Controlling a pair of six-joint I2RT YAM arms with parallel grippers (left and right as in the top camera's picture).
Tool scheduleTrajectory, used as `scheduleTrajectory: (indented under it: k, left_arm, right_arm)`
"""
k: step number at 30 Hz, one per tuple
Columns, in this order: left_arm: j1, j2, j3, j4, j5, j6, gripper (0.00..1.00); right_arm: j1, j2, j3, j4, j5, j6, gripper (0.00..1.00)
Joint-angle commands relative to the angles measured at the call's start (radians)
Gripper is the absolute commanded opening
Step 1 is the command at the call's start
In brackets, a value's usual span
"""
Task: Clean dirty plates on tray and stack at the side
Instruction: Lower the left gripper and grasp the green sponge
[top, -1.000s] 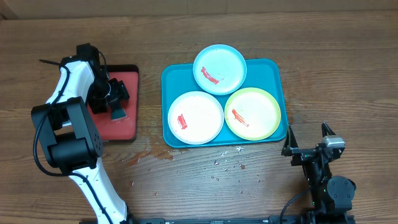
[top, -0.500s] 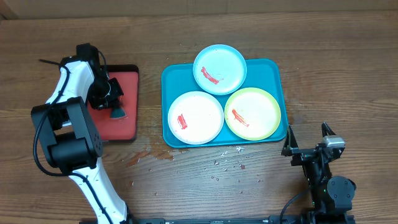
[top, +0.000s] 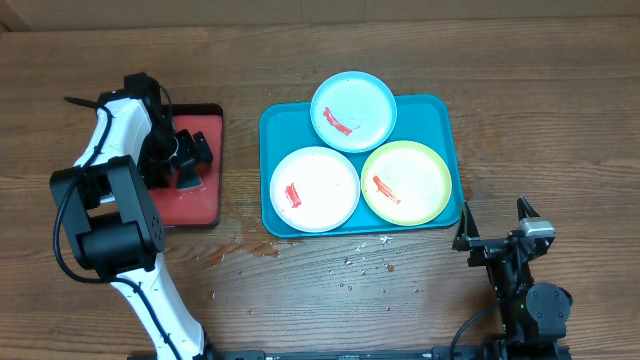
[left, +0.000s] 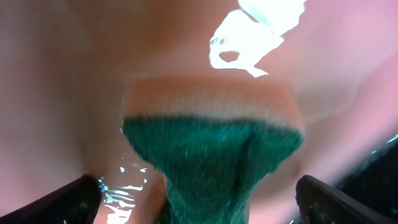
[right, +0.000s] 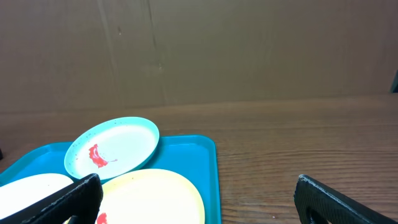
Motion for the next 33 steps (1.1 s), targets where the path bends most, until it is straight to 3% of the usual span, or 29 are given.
scheduleTrajectory:
  k: [1,3,8,10,13,16,17,18,26,33]
  left_arm:
    - [-0.007,0.014,-0.007,-0.008,0.022,-0.006,0.9]
    - [-0.007,0.014,-0.007,0.001,0.021,-0.006,0.8]
    - [-0.007,0.014,-0.007,0.043,0.014,-0.006,0.77]
    - [-0.007,0.014,-0.007,0.055,0.014,-0.006,0.7]
    - [-0.007,0.014,-0.007,0.06,0.014,-0.006,0.44]
    - [-0.007,0.014,-0.007,0.038,0.017,-0.006,0.31]
    - [-0.007,0.014,-0.007,0.024,0.018,-0.006,0.21]
    - [-0.007,0.014,-0.007,0.014,0.018,-0.006,0.04]
    - [-0.005,-0.016,0.014,-0.055,0.023,-0.006,0.04]
    - [-0.005,-0.198,0.028,-0.076,0.026,-0.029,0.04]
  right_arm:
    - [0.006,-0.006,-0.01,0.008,0.006,0.003,1.0]
    - [0.006,-0.006,-0.01,0.008,0.006,0.003,1.0]
    - [0.006,-0.006,-0.01,0.008,0.006,0.003,1.0]
    - [0.006,-0.006,-0.01,0.008,0.006,0.003,1.0]
    - [0.006,-0.006,-0.01,0.008,0.006,0.003,1.0]
    - [0.006,-0.006,-0.01,0.008,0.006,0.003,1.0]
    - [0.006,-0.006,-0.01,0.008,0.006,0.003,1.0]
    - [0.006,-0.006,-0.01,0.008,0.006,0.003,1.0]
    - [0.006,-0.006,-0.01,0.008,0.006,0.003,1.0]
    - [0.006,-0.006,-0.01,0.008,0.006,0.003,1.0]
